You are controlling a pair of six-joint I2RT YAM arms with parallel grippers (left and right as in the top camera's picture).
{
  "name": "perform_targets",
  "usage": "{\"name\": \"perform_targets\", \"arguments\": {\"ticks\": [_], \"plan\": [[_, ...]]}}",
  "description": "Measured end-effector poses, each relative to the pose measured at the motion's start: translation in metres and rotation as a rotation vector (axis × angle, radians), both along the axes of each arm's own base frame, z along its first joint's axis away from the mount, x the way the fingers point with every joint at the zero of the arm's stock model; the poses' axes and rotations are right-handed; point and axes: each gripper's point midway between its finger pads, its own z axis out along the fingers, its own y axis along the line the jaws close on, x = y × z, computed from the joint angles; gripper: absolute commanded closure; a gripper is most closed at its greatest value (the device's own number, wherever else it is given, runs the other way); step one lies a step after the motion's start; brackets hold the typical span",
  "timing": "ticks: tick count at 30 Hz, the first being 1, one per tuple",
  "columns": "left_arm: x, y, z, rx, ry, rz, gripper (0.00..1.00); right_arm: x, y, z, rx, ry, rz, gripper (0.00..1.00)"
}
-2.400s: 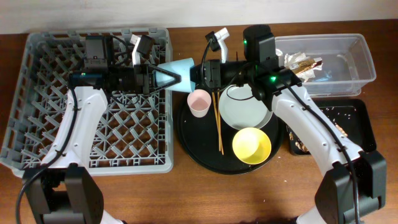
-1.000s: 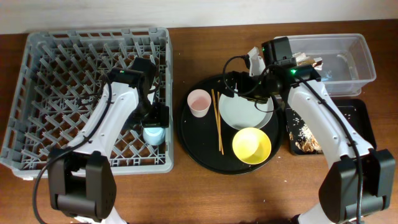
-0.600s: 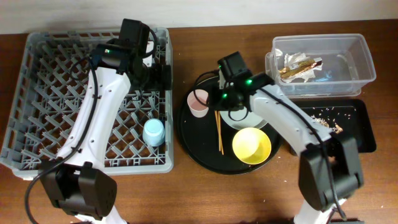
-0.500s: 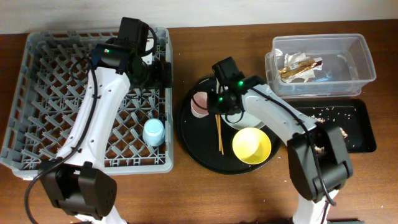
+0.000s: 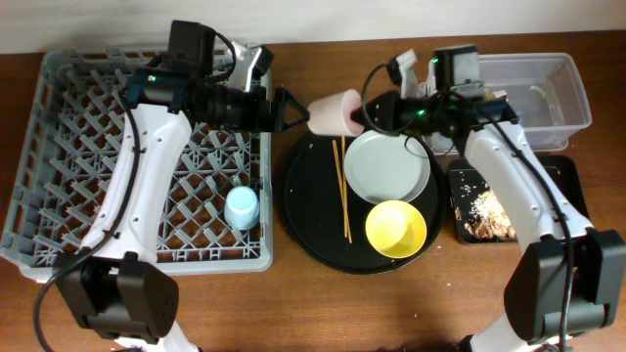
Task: Sort waste into correct bins and load items into the dishwasher rack
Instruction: 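Grasp the pink cup with the right gripper and hand it to the left gripper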
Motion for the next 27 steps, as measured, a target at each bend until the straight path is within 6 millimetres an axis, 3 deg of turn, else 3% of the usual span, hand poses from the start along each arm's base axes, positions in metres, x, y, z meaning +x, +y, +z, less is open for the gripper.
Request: {"name": "perform_targets", "arguments": {"ticks": [3, 7, 11, 16, 20, 23, 27], "plan": [[-0.017, -0.019, 0.036, -0.23, -0.068, -0.174, 0.01, -0.013, 0.015, 0.04, 0.185, -0.112, 0.17, 0.96], [-0.03, -0.027, 0.056, -0.353, -0.103, -0.264, 0.01, -0.03, 0.021, 0.061, 0.291, -0.145, 0.291, 0.96], [-0.035, -0.029, 0.064, -0.405, -0.109, -0.295, 0.01, -0.032, 0.027, 0.07, 0.311, -0.205, 0.335, 0.96], [-0.038, -0.031, 0.07, -0.444, -0.108, -0.314, 0.02, -0.021, 0.045, 0.082, 0.29, -0.305, 0.32, 0.96], [-0.036, -0.028, 0.069, -0.443, -0.108, -0.307, 0.11, -0.018, 0.053, 0.083, 0.282, -0.286, 0.289, 0.96], [-0.035, -0.028, 0.068, -0.438, -0.109, -0.305, 0.26, -0.018, 0.054, 0.083, 0.283, -0.282, 0.288, 0.95], [-0.035, -0.028, 0.067, -0.436, -0.111, -0.304, 0.33, -0.017, 0.054, 0.083, 0.285, -0.27, 0.283, 0.92]]}}
